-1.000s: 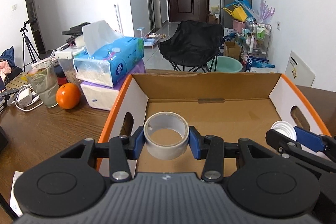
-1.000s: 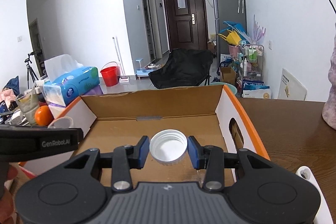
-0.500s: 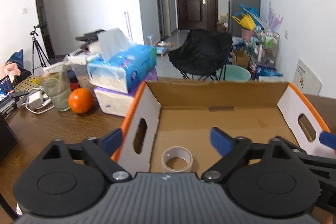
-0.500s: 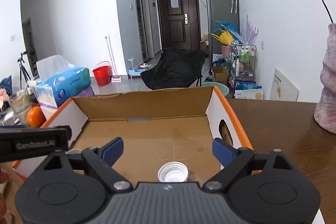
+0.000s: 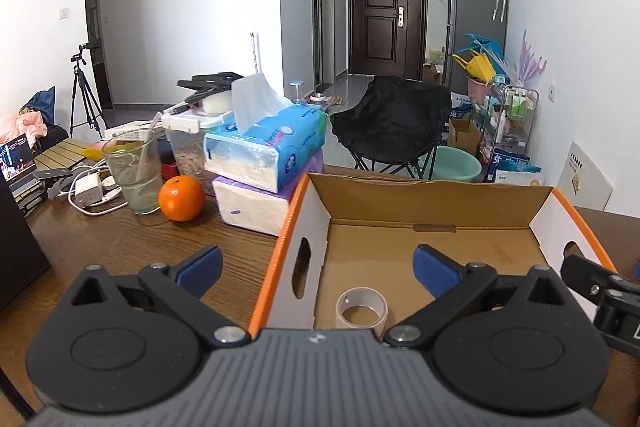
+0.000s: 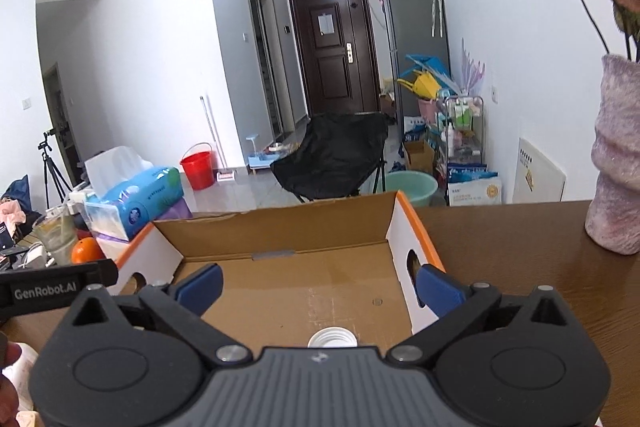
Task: Organize rigid objects
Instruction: 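Open both tools to release the tape roll and cap, then withdraw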
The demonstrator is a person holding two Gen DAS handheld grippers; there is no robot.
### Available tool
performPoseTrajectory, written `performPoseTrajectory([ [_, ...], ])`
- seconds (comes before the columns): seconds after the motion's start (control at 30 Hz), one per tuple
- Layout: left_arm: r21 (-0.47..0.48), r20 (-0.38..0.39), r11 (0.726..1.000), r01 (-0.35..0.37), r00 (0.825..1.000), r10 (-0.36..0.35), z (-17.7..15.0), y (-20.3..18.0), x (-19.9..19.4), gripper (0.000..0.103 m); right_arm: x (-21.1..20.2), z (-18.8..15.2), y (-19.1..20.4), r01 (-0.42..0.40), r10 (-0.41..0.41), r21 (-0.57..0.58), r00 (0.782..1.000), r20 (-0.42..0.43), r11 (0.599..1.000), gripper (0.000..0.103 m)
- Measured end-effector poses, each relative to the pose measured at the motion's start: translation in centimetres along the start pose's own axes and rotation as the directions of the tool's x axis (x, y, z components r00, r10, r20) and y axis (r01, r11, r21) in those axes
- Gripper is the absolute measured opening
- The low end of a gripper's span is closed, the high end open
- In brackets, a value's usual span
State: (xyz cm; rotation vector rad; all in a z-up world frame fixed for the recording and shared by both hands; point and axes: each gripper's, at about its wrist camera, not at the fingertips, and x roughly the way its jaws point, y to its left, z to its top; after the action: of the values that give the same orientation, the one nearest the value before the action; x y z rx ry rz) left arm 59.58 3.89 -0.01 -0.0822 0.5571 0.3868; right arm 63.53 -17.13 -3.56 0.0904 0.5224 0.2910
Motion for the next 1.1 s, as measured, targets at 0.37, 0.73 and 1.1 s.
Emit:
performPoseTrajectory([
  [0.37,-0.029,0.026,0.999,0.019,0.999,-0.019,-0.3,2.7,-4.3,0.103,-4.2,-1.0,0.6,0.033,-0.032,-0.019,0.999,0.025,0.999,0.103],
  [0.73,-0.051,0.039,0.998,0.045,0.998,-0.043,-1.8,5.6,-9.7,0.103,-10.3,-3.1,1.9,0.042,-0.04,-0.042,0.998,0.047,0.998,0.103],
  [1.1,-0.033,0.056,0.998,0.048,0.997,-0.046,-4.9,9.3,-15.3,0.103,-16.7,-6.1,4.8,0.046,-0.038,-0.088,0.995,0.093,0.995,0.103],
])
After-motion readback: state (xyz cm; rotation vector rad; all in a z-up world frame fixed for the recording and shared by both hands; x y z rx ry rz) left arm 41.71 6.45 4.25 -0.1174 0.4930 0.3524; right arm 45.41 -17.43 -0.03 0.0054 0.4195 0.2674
